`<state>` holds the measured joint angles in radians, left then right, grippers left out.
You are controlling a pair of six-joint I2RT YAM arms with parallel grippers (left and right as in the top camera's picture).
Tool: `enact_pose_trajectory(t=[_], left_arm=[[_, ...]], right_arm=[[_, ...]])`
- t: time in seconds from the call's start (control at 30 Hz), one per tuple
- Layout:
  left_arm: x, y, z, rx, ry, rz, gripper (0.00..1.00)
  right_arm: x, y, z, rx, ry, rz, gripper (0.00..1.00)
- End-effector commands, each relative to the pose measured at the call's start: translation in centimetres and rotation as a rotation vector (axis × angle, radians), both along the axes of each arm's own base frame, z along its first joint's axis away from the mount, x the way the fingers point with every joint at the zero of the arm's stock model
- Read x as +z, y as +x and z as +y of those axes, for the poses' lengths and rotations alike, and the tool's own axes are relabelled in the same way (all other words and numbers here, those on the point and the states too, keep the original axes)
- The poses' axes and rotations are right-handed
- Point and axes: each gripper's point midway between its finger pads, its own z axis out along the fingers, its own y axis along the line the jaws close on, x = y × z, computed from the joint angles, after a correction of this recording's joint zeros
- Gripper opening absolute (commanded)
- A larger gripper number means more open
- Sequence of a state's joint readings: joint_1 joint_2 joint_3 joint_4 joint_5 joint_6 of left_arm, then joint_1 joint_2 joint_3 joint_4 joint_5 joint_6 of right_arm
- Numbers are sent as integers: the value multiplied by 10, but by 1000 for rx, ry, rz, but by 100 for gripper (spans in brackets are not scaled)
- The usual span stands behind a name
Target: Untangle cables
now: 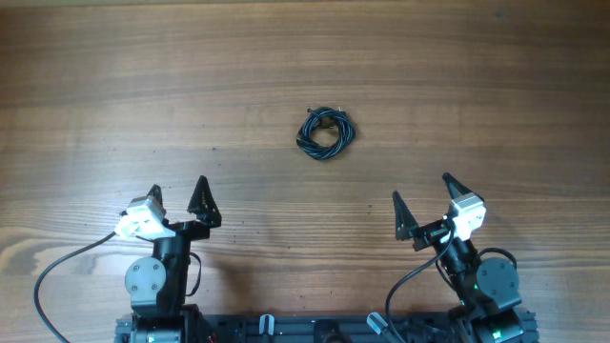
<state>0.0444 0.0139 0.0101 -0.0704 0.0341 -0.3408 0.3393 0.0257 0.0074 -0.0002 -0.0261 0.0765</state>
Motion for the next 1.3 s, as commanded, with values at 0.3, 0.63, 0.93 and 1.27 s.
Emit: enact_pose_trajectory(t=[0.3,0.63,0.93,1.27], left_arm=[[-2,0,2,6,19,3,100],[-2,0,3,14,20,3,100],[3,0,-10,-61,17,-16,100],[34,-2,-37,-225,58,1,100]], right_arm=[[-3,-1,3,20,-13,8,100],[-1,0,1,12,-219,-80,100],[14,-12,26,166,-190,-154,100],[75,-25,28,198,-123,-230,100]])
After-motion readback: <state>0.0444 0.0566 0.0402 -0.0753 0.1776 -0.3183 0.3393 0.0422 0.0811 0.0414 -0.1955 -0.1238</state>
